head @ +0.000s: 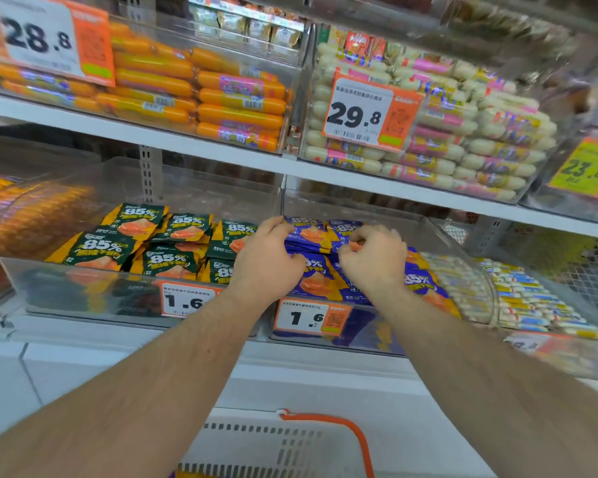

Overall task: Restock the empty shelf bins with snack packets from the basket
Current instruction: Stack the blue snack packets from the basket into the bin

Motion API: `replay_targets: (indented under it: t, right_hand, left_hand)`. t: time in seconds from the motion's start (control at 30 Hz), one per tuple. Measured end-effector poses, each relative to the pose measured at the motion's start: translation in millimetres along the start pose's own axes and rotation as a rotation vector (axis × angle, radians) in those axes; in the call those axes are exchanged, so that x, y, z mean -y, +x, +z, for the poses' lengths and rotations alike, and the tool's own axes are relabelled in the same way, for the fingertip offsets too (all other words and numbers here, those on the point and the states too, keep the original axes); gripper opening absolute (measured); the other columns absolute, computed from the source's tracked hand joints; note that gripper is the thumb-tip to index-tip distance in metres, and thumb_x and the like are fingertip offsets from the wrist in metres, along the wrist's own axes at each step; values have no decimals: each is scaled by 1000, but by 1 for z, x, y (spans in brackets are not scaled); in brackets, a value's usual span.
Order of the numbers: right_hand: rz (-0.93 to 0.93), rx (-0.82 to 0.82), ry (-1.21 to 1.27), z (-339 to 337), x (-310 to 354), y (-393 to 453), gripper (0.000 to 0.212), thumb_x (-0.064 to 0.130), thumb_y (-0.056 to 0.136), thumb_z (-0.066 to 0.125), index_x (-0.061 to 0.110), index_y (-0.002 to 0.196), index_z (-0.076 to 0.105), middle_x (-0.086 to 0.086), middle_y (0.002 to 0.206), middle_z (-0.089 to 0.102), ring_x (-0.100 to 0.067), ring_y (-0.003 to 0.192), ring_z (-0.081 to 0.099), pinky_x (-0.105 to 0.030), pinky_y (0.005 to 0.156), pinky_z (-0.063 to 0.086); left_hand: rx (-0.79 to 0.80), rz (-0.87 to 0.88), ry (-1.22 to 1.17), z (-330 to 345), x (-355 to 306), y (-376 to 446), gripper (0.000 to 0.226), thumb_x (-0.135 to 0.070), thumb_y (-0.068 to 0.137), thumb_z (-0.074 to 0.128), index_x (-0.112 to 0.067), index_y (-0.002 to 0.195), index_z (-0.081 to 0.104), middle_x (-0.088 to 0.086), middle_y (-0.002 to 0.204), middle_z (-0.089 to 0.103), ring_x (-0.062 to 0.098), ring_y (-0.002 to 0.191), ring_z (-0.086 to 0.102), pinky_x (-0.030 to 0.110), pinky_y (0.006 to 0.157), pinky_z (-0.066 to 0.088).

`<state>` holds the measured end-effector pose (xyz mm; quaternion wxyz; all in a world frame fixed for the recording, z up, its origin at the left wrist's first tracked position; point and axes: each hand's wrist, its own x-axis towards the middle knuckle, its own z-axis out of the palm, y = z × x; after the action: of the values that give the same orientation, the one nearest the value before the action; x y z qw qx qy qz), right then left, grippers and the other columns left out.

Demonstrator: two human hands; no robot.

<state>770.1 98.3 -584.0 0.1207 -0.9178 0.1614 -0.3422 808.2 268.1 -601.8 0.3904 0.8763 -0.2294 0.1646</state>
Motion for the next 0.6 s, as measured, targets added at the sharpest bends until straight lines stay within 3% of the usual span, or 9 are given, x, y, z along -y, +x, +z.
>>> replay_targets:
  t: [0.07, 0.13, 0.2, 0.27, 0.33, 0.4, 0.47, 0.6]
  right_hand:
    - [-201, -227, 194, -3, 12, -26, 15, 25, 70, 54, 14, 65, 63, -2, 70, 60, -29, 75, 53, -40, 72, 43]
    - [-362, -350, 317, -4, 26, -56, 12, 21, 66, 53, 13, 57, 52, -2, 59, 50, -28, 63, 47, -38, 63, 38]
    - [-447, -361, 391, -1, 37, -91, 11, 18, 63, 52, 11, 55, 48, -5, 56, 45, -27, 59, 43, -35, 60, 31]
    - [-423, -311, 446, 16, 43, -128, 13, 18, 61, 49, 10, 53, 44, -6, 54, 41, -26, 58, 39, -34, 58, 27]
    - [-249, -191, 495, 46, 39, -167, 15, 22, 61, 46, 11, 51, 43, -4, 52, 41, -23, 57, 37, -33, 55, 26]
    - [43, 24, 486, 74, 28, -206, 17, 25, 67, 47, 15, 54, 46, 1, 52, 44, -19, 57, 39, -32, 53, 29]
    - [362, 317, 435, 98, 11, -244, 19, 23, 78, 54, 18, 59, 52, 3, 57, 49, -18, 60, 45, -28, 56, 34]
    - [839, 674, 354, 128, -23, -299, 22, 17, 86, 53, 16, 66, 46, -3, 63, 46, -22, 60, 41, -31, 59, 31]
  left_hand:
    - [-131, 119, 12, -8, -3, -12, 50, -21, 82, 61, -13, 131, 58, 3, 135, 51, 23, 118, 52, 44, 96, 47]
    - [-288, 234, -29, -16, -4, -35, 41, -21, 76, 56, -10, 114, 66, 7, 111, 58, 25, 99, 57, 40, 84, 50]
    - [-351, 260, -145, -15, 2, -71, 32, -18, 73, 51, -10, 100, 67, 4, 96, 57, 18, 88, 54, 31, 75, 45]
    - [-298, 149, -227, -6, 18, -112, 23, -10, 74, 54, -13, 94, 66, -5, 89, 52, 5, 76, 44, 22, 64, 33]
    - [-176, -54, -217, 9, 42, -147, 20, -7, 80, 59, -16, 96, 65, -9, 89, 51, 5, 66, 41, 23, 62, 32]
    - [-8, -232, -192, 27, 68, -172, 22, -7, 84, 60, -20, 100, 65, -9, 93, 54, 10, 68, 51, 30, 68, 43]
    - [158, -346, -193, 40, 89, -193, 21, -9, 87, 59, -25, 99, 64, -6, 97, 59, 13, 76, 56, 31, 76, 49]
    - [408, -517, -195, 55, 121, -227, 19, -14, 93, 54, -25, 106, 62, -4, 104, 62, 13, 80, 59, 31, 74, 51]
